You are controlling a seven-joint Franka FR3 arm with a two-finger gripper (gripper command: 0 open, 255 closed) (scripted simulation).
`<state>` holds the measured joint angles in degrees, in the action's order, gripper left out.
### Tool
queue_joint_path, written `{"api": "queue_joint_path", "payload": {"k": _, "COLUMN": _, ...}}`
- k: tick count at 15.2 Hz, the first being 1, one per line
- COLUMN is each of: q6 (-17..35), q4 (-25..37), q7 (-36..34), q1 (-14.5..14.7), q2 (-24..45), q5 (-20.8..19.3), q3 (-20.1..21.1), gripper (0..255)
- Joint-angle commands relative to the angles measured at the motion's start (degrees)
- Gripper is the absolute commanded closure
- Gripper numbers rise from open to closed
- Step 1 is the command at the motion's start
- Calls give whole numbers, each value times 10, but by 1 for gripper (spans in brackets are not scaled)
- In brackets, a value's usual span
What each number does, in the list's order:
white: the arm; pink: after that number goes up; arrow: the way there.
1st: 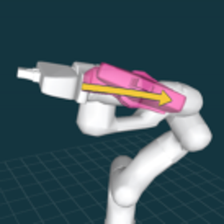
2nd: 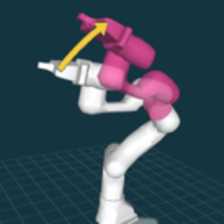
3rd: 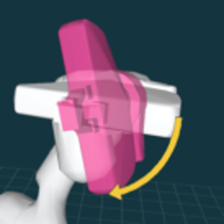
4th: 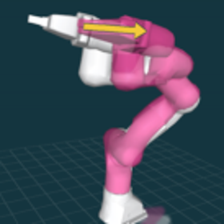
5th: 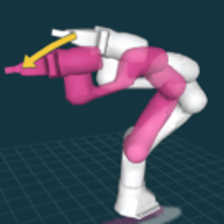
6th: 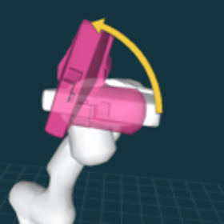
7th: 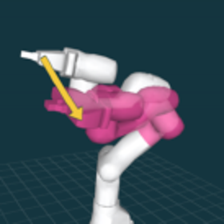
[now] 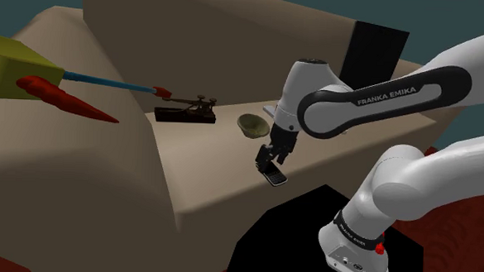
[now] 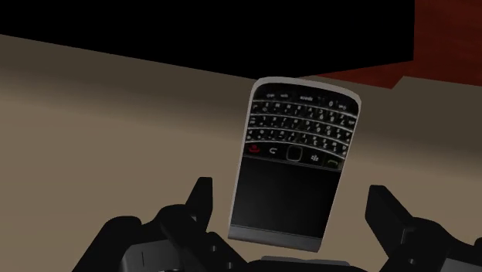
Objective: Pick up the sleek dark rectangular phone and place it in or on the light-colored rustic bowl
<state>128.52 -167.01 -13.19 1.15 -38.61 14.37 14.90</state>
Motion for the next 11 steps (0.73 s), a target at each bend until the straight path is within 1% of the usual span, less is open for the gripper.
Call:
{"api": "queue_joint_path", "payload": {"k": 1, "q6": 29, "q4": -13, "q7": 1, "q1": 2, "q2": 16, "q5": 5, "q3": 4, "gripper": 0}}
{"api": "queue_joint_path", "payload": {"k": 9, "q6": 29, "q4": -13, "q7": 1, "q1": 2, "q2": 16, "q5": 5, "q3": 4, "gripper": 0}}
{"api": "queue_joint_path", "payload": {"k": 10, "q6": 29, "q4": -13, "q7": 1, "q1": 2, "q2": 16, "q5": 5, "q3": 4, "gripper": 255}}
{"api": "queue_joint_path", "payload": {"k": 11, "q6": 29, "q4": -13, "q7": 1, "q1": 2, "q2": 16, "q5": 5, "q3": 4, "gripper": 255}}
